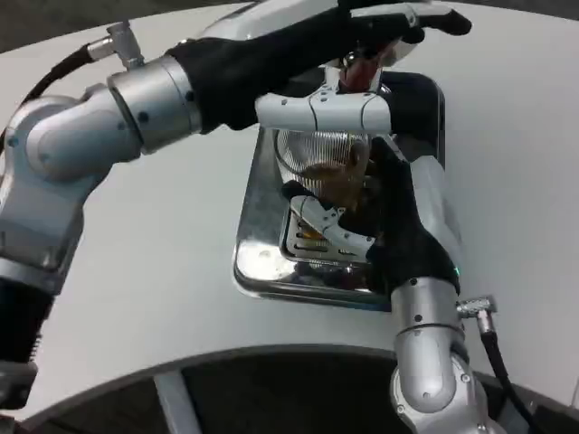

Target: Grasp the cup under the faucet to collect the drink, then remove the cup.

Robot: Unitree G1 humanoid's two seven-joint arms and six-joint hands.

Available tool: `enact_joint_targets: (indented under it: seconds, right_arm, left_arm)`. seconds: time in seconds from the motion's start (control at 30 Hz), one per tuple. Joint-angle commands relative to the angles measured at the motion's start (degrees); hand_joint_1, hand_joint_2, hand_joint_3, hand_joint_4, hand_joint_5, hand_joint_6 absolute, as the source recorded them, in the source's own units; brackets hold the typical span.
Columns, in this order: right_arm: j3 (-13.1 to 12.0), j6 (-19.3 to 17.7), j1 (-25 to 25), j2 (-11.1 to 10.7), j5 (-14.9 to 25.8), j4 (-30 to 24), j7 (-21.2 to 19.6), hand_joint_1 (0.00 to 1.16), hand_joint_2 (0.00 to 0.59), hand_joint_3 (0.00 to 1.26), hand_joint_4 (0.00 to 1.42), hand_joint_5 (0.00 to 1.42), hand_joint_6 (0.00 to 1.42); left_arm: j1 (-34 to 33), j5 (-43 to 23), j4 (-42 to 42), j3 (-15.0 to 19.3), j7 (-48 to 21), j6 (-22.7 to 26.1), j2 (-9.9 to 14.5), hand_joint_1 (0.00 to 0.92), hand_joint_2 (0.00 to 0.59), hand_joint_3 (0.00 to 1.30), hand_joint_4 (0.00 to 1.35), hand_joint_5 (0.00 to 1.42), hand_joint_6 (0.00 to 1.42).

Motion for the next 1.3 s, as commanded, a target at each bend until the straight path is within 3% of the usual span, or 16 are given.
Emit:
enact_joint_targets:
  seconds: [0.03, 0.53, 1.3]
  right_arm:
    - [0.58, -0.81, 0.72, 1.26, 0.22, 0.92, -1.54, 0.72, 0.244, 0.27, 0.32, 0.36, 0.35]
    - [-0.61, -4.25, 2.23, 1.70, 1.15, 0.61, -6.13, 0.76, 0.251, 0.40, 0.42, 0.47, 0.47]
    - [-2.65, -8.11, 5.47, 0.27, 1.43, -2.93, -7.39, 0.78, 0.248, 0.57, 0.62, 0.70, 0.76]
  left_arm:
    - [2.40, 1.09, -0.26, -0.61, -1.30, 0.26, 1.47, 0.000, 0.112, 0.16, 0.07, 0.11, 0.20]
    - [3.75, -0.15, -2.28, 0.61, -0.22, 0.54, 1.13, 0.000, 0.099, 0.16, 0.09, 0.14, 0.22]
    - [5.28, -2.95, -3.09, 3.69, 1.78, -0.23, 0.51, 0.000, 0.096, 0.18, 0.12, 0.18, 0.27]
